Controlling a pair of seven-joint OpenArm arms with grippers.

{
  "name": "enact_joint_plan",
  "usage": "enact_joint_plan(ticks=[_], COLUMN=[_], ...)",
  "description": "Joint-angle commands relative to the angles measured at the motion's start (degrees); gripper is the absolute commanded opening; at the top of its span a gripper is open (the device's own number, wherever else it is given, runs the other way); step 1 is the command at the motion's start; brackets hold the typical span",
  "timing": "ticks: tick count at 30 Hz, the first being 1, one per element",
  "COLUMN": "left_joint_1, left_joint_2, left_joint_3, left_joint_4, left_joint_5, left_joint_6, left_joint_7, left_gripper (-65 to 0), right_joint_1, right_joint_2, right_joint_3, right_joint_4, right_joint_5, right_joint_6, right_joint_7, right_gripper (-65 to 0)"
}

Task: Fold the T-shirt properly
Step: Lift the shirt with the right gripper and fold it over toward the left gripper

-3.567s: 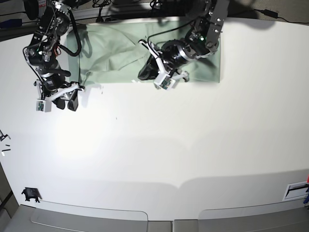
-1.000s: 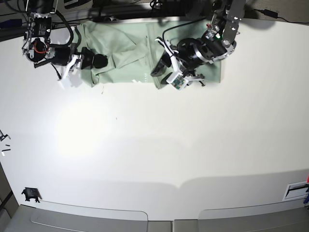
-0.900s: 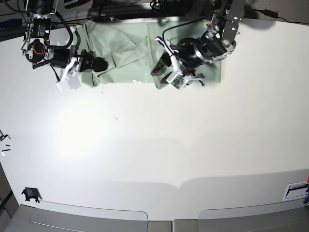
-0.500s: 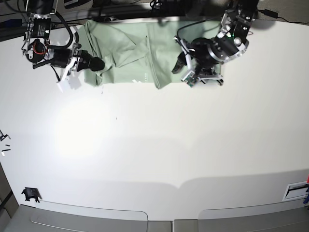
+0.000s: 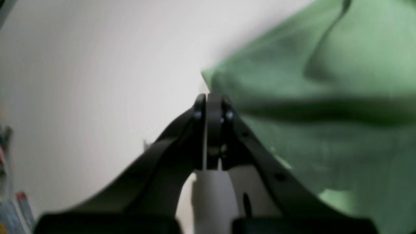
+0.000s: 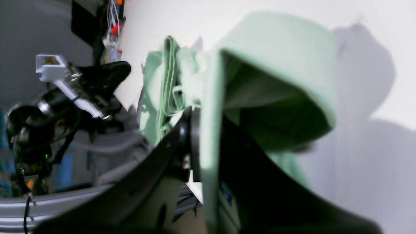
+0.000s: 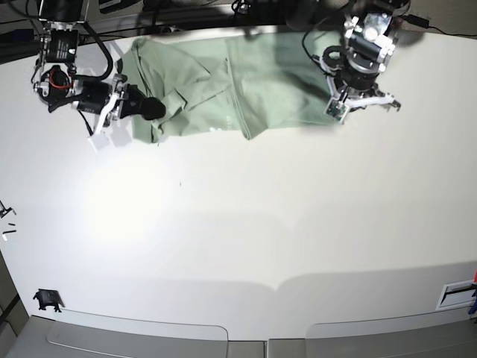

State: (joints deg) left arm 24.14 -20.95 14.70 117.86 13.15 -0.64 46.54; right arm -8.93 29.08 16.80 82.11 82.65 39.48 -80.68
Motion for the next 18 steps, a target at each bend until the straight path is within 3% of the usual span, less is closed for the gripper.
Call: enact_joint_plan(ticks=[1,4,7,18], left_joint_1=[0.6,2.8,4.5,10.1], left_joint_2=[-0.2,-0.2,-0.1,0.3], left_joint_3=[-0.9,-3.9,-7.7,-18.2], left_joint_4=[1.2,1.2,1.2,1.2], left_joint_5=[0.3,-1.1,-6.3,-17.9], left_joint_6=[0.3,0.2,-0.2,-9.1], left_joint_7=[-1.2,-1.2,-1.4,-1.6], left_gripper=[-65.0,-65.0,-65.0,-65.0], right_joint_1=[0.7,0.5,0.5,0.5], right_joint_2=[0.5,-1.6,-5.2,-18.6], right_joint_3=[0.4,0.4,0.4,-1.4], right_joint_4=[2.8,9.0,14.5,17.4], right_joint_5=[2.3,2.3,2.3,2.3], right_joint_6=[0.5,0.5,0.5,0.5], right_joint_7=[0.7,0.7,0.7,0.7], right_gripper=[-65.0,-65.0,-65.0,-65.0])
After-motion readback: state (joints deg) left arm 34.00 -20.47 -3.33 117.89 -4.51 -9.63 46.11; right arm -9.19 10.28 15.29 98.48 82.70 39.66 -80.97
